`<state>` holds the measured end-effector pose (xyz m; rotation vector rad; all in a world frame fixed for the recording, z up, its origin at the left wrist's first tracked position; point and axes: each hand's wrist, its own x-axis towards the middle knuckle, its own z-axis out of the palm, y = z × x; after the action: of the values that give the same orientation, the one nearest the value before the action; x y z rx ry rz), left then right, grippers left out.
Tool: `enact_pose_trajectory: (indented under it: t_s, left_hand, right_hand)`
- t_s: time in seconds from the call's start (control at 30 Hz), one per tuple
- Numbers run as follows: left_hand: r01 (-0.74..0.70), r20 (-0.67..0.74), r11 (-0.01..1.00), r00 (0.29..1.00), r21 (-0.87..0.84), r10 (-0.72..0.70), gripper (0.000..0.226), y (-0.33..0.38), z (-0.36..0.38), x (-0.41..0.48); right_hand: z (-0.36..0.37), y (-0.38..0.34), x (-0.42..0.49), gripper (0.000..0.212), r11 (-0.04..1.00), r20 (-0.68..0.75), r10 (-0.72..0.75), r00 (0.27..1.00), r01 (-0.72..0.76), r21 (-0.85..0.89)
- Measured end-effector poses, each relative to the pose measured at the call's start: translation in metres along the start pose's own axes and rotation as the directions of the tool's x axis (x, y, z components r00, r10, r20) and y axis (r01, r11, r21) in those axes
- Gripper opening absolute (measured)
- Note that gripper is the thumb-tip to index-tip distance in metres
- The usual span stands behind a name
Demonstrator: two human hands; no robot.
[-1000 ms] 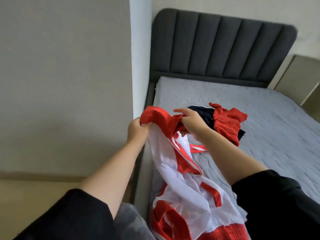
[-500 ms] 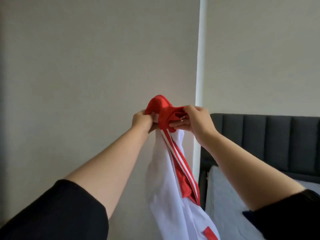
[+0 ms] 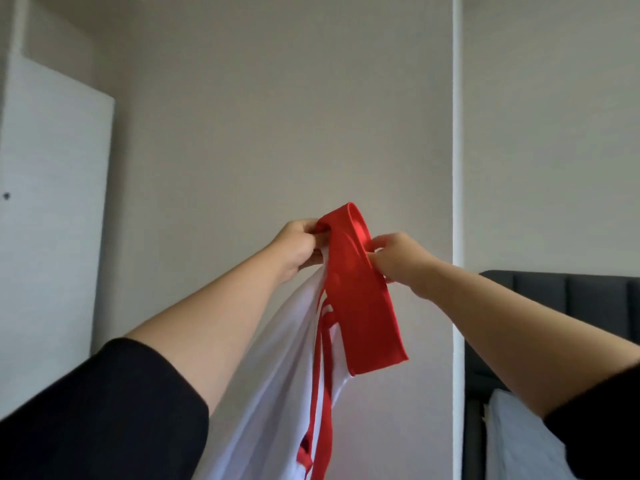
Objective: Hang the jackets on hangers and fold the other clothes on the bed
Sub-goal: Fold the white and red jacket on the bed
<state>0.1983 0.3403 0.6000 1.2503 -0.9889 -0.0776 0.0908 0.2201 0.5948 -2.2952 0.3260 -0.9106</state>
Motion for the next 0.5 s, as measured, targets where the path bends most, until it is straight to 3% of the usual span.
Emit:
enact_pose_trajectory:
  t_s: [0.13, 0.2, 0.23, 0.3, 0.37, 0.43, 0.5]
  left_hand:
    - [0.096, -0.012, 0.993, 0.995, -0.071, -0.097, 0.021, -0.004, -0.019, -0.005]
    - [0.207, -0.142, 0.949, 0.974, 0.238, -0.176, 0.019, -0.01, -0.035, -0.003]
    - [0.263, -0.236, 0.873, 0.956, 0.412, -0.177, 0.019, -0.011, -0.044, -0.002]
    - [0.313, -0.264, 0.804, 0.943, 0.505, -0.201, 0.022, -0.007, -0.057, -0.006]
    - [0.342, -0.029, 0.845, 0.931, 0.412, -0.363, 0.046, 0.003, -0.062, -0.012]
    - [0.358, 0.225, 0.825, 0.844, 0.438, -0.486, 0.075, 0.012, -0.059, -0.02]
    - [0.326, 0.301, 0.777, 0.787, 0.539, -0.539, 0.087, 0.015, -0.052, -0.022]
  right_hand:
    - [0.018, -0.005, -0.001, 0.01, 0.968, 0.078, 0.005, 0.997, -0.025, 0.248]
    - [0.026, -0.009, 0.0, 0.01, 0.941, 0.013, 0.036, 0.999, -0.039, 0.337]
    - [0.03, -0.01, 0.002, 0.008, 0.925, -0.03, 0.071, 0.997, -0.055, 0.375]
    - [0.037, -0.012, 0.006, 0.011, 0.905, -0.086, 0.131, 0.988, -0.083, 0.417]
    - [0.044, -0.013, 0.009, 0.004, 0.915, -0.11, 0.142, 0.984, -0.088, 0.394]
    - [0.047, -0.014, 0.013, 0.011, 0.922, -0.122, 0.144, 0.982, -0.089, 0.376]
    - [0.048, -0.014, 0.016, 0.018, 0.927, -0.157, 0.154, 0.976, -0.088, 0.365]
